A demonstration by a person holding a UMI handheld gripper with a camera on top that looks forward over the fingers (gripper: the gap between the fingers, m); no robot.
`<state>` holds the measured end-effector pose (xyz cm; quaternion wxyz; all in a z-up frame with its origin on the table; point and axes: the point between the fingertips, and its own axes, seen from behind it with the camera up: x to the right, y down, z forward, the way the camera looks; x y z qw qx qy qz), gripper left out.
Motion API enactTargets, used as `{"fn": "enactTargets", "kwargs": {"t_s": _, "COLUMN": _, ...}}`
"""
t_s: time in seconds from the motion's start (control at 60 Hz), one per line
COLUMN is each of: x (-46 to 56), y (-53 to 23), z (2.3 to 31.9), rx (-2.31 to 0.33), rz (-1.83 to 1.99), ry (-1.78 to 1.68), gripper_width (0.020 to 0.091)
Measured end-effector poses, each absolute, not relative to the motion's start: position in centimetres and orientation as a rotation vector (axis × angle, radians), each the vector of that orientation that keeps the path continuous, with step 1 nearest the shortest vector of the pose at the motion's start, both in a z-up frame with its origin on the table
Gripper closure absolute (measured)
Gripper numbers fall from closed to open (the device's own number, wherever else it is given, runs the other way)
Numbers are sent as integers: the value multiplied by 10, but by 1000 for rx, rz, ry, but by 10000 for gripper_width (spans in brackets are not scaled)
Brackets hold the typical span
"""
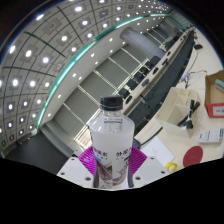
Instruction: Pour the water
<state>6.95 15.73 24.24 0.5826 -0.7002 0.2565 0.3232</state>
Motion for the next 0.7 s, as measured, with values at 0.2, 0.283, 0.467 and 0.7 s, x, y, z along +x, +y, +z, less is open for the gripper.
{"fn": "enactTargets", "kwargs": {"t_s": 0.2, "x": 174, "y": 161, "z": 227, "rx": -1701, "rz": 214, "ry": 295, "gripper_width": 713}}
{"fn": "enactTargets", "kwargs": {"t_s": 0.283, "x": 195, "y": 155, "z": 212, "rx": -1742, "rz": 73, "ry": 223, "gripper_width": 713}}
{"fn": "enactTargets", "kwargs": {"t_s": 0.467, "x": 217, "y": 150, "z": 138, "rx": -1846, "rz": -49, "ry": 138, "gripper_width": 712}}
{"fn": "enactTargets", "kwargs": {"t_s": 0.7, "x": 226, "y": 157, "z": 77, "rx": -1905, "rz": -50, "ry": 134, "gripper_width": 710}}
